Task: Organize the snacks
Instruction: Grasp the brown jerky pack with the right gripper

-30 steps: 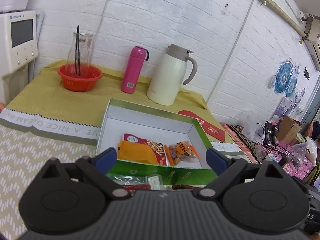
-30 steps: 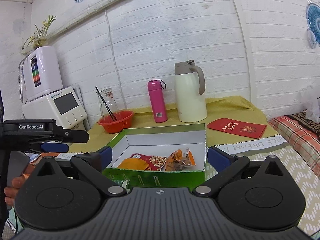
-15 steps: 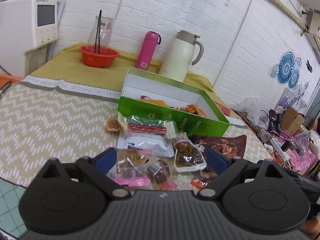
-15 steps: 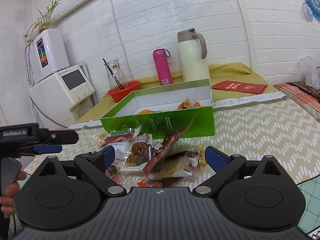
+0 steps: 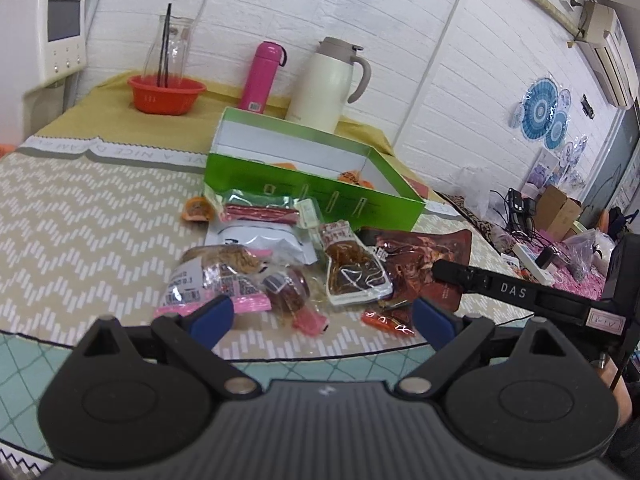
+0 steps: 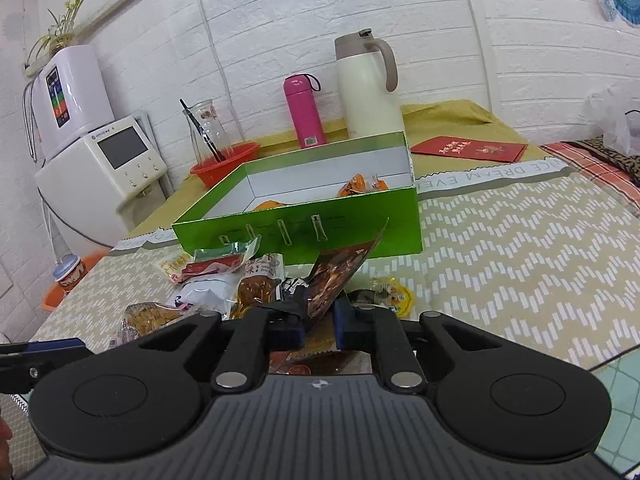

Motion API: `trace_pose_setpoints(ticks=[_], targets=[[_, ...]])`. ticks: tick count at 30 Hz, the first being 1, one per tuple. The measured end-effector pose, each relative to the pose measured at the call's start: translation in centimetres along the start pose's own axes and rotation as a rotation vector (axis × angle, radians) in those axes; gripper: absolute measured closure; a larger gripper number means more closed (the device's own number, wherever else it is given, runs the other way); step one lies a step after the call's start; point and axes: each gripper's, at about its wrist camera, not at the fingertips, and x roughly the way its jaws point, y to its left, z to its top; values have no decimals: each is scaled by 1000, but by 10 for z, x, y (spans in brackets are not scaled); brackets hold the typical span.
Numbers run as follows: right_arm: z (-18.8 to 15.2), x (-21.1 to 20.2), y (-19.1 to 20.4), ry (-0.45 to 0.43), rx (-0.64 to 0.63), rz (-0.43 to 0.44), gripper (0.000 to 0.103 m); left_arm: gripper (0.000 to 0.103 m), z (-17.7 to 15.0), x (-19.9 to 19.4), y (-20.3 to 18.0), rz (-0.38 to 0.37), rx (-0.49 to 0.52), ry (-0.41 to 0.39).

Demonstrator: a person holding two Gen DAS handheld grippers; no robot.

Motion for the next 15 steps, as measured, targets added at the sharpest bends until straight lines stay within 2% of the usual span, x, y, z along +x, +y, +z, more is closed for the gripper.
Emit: trace_pose_setpoints(ticks=[4,11,15], targets=[[-14,-23,-16,9,47,22,85,10,0,12,-14,-59,32,21],[-28,-36,-41,20,108,-11,73,10,7,38,-47,-153,106,60],[-30,-33,-48,23,129,-2,71,10,21,59,-56,-176,142,72]])
